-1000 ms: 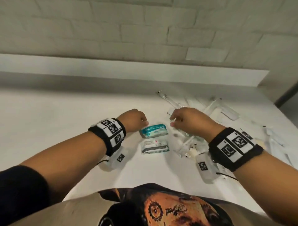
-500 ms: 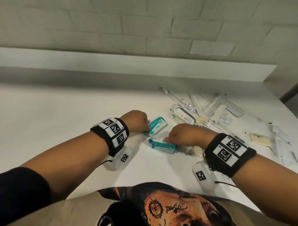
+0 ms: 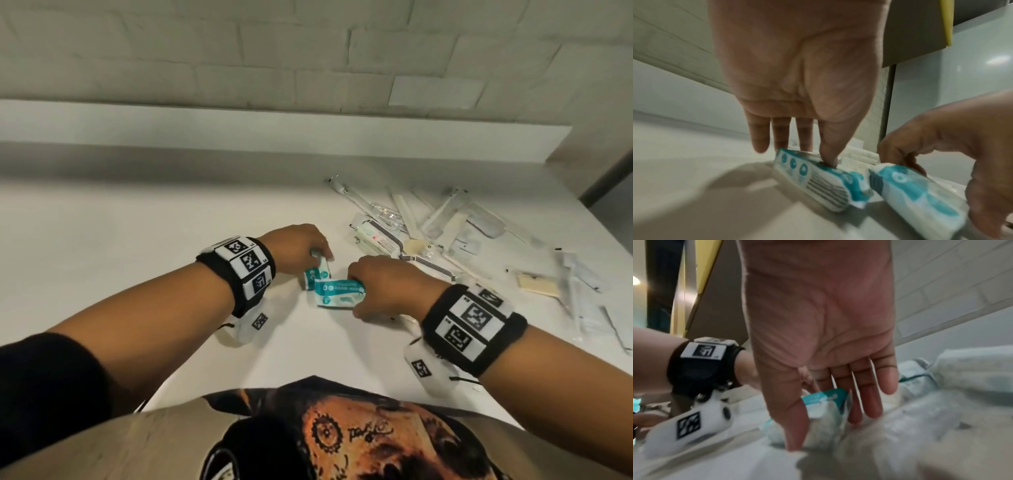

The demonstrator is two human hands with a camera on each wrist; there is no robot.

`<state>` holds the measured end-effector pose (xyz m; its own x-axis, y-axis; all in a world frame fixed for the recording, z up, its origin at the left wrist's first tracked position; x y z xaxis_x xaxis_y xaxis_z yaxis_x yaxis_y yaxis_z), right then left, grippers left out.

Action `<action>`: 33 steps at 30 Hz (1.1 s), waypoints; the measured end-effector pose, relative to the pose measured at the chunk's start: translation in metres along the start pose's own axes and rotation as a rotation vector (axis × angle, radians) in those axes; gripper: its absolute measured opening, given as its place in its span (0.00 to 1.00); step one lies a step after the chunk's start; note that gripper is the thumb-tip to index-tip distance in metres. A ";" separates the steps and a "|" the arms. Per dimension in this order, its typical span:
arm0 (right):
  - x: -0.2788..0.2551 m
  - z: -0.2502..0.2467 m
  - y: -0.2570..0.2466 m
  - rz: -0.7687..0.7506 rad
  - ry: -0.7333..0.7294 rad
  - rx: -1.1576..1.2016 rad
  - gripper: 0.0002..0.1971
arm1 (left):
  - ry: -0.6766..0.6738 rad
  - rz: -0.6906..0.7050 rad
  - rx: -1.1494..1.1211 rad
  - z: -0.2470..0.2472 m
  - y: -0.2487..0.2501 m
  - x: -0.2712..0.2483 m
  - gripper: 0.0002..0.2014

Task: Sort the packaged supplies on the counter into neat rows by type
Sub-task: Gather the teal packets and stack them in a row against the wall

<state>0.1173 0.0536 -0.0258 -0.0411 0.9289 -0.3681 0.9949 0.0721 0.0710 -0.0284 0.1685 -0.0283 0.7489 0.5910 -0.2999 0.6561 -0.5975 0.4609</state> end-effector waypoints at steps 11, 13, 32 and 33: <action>0.013 -0.028 0.037 -0.018 -0.068 0.127 0.28 | 0.038 -0.289 -0.028 0.006 -0.016 -0.025 0.11; 0.019 -0.024 0.029 -0.058 0.050 0.126 0.28 | 0.055 -0.303 -0.070 0.007 -0.016 -0.028 0.10; 0.058 -0.036 -0.023 0.007 0.128 0.140 0.16 | 0.291 -0.315 -0.267 0.009 -0.022 -0.035 0.30; 0.061 -0.033 -0.025 -0.026 0.068 0.175 0.16 | 0.291 -0.308 -0.253 0.010 -0.021 -0.036 0.30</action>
<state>0.0872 0.1204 -0.0191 -0.0669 0.9503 -0.3041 0.9941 0.0373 -0.1020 -0.0683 0.1550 -0.0355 0.4429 0.8678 -0.2253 0.7727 -0.2420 0.5869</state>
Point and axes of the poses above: each hand's wrist, its own x-axis towards the middle knuckle, its own z-axis out of the palm, y = z × x, the point moved 1 cm from there along x, towards the middle knuckle, and after that the axes turned 9 degrees about -x, right-handed, at the moved point
